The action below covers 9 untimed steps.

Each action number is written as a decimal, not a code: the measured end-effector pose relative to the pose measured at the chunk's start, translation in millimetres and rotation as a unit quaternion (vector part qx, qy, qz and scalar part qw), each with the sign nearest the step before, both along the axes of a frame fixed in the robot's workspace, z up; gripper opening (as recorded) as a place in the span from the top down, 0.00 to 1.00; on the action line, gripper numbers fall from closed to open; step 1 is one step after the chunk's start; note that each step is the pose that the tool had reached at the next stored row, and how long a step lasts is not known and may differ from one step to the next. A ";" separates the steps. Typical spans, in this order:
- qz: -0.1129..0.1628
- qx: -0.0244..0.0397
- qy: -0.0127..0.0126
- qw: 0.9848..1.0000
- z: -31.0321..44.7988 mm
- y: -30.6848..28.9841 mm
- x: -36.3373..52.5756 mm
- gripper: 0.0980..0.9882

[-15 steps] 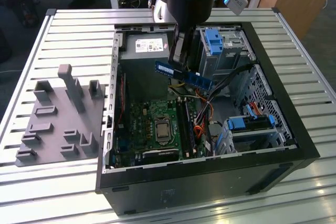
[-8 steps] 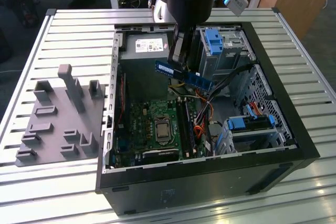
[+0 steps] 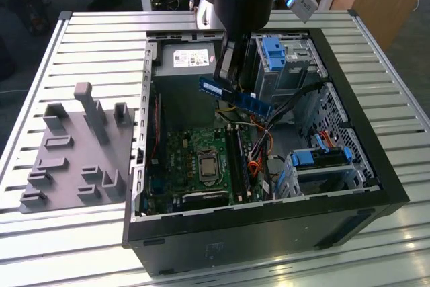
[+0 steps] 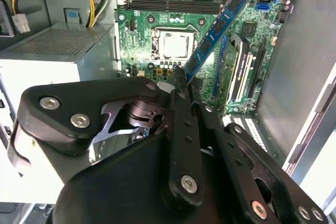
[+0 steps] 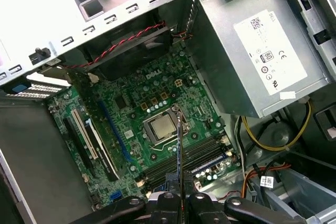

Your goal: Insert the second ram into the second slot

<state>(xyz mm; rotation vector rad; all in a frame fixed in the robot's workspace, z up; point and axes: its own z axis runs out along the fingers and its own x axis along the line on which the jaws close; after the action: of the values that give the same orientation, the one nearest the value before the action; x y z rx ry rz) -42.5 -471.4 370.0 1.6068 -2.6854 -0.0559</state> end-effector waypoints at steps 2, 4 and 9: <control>-0.004 0.000 0.000 1.000 0.0 0.0 0.0 0.96; -0.009 0.000 0.000 1.000 -0.1 0.0 0.0 0.96; -0.023 0.000 0.000 1.000 -0.1 0.0 0.0 0.96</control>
<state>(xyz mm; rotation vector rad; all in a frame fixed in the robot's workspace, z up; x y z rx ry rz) -42.5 -471.4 369.9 1.5455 -2.7222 -0.0565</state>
